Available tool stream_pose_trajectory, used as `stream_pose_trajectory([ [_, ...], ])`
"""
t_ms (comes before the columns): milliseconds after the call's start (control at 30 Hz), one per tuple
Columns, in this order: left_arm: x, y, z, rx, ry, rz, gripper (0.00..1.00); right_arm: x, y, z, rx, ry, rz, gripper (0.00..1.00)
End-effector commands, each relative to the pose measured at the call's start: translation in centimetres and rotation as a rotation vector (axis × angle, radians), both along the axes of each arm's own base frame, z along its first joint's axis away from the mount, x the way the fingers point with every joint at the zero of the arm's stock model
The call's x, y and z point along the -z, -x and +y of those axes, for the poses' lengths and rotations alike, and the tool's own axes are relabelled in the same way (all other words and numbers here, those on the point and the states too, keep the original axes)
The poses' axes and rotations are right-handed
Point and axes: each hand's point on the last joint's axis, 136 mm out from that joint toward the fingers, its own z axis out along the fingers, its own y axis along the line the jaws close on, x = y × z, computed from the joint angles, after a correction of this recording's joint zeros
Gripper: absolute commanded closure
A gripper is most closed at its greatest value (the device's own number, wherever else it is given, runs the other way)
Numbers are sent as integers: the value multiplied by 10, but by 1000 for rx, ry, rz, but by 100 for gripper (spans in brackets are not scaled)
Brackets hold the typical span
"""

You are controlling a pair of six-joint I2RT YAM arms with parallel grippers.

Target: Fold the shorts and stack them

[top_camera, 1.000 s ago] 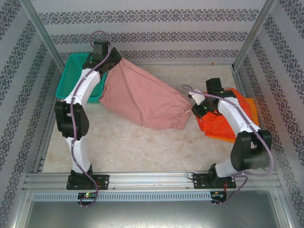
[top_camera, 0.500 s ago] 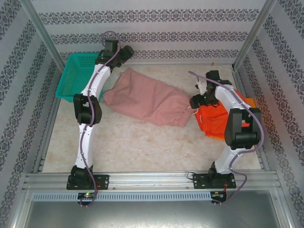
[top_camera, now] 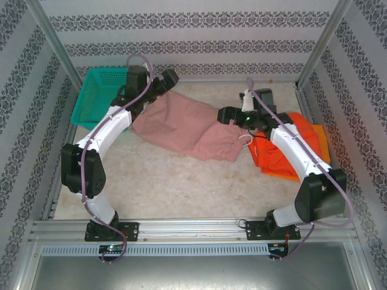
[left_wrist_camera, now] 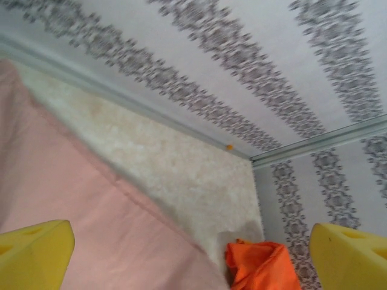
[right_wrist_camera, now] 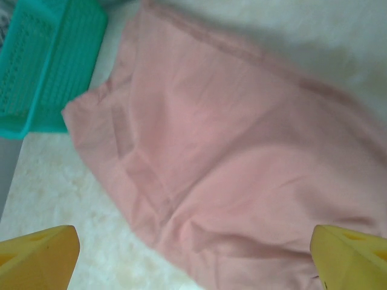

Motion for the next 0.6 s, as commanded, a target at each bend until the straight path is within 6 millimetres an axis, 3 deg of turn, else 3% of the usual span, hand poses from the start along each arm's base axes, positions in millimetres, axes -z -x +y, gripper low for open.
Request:
stream_pose_trajectory([
  [0, 59, -5, -3, -12, 48, 56, 1, 29, -2, 11, 37, -64, 111, 3],
  [233, 149, 7, -9, -33, 27, 154, 4, 87, -22, -8, 111, -49, 268, 3],
  [433, 193, 34, -2, -60, 13, 210, 4, 128, -42, -27, 135, -10, 360, 2],
  [567, 208, 57, 1, -79, 6, 239, 5, 143, -56, -33, 128, 5, 392, 3],
])
